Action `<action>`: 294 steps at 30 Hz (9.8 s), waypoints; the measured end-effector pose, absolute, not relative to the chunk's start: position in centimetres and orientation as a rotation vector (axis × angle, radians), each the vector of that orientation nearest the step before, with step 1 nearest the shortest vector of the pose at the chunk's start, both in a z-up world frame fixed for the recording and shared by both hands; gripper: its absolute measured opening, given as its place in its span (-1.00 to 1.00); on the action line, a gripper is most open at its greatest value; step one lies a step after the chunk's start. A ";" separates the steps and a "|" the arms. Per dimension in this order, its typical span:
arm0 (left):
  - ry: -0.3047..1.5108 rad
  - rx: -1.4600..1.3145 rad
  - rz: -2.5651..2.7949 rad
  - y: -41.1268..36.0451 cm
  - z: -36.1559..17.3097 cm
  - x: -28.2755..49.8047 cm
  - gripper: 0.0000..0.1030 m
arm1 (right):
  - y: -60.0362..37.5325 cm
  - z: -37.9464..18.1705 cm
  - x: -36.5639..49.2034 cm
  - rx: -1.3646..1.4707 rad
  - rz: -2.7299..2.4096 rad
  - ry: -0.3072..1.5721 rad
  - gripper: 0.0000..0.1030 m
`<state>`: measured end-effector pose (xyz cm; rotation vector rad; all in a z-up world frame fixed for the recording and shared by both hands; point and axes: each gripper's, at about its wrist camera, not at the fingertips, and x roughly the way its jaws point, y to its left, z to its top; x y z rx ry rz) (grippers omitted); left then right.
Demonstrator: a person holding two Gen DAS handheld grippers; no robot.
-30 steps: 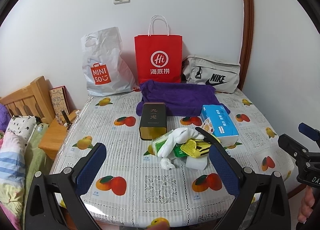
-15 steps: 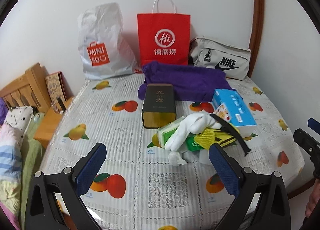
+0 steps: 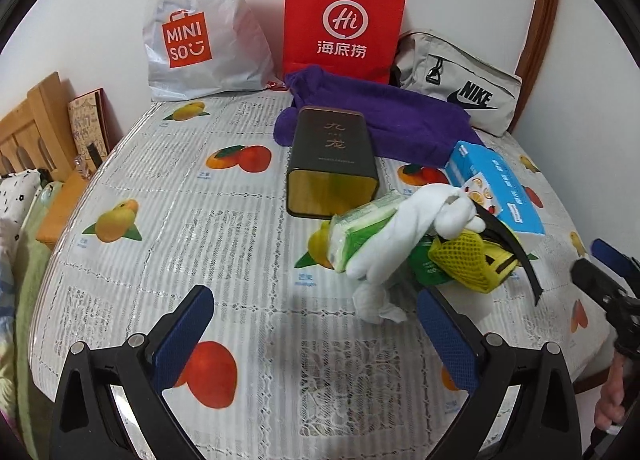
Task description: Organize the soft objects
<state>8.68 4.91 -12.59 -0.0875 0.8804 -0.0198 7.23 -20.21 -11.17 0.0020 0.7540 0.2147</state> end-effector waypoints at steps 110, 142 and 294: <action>0.948 -0.119 -0.277 7.2 -14.6 11.5 0.46 | -24.0 -16.7 6.0 -0.008 0.359 0.952 -0.56; 0.739 -0.403 -0.491 9.9 -7.1 11.0 -0.78 | -22.9 -13.8 5.9 -0.013 0.374 0.894 -0.56; 0.896 -0.091 -0.194 3.5 -8.3 35.3 0.28 | -23.2 -11.9 32.5 -0.006 0.285 0.874 0.22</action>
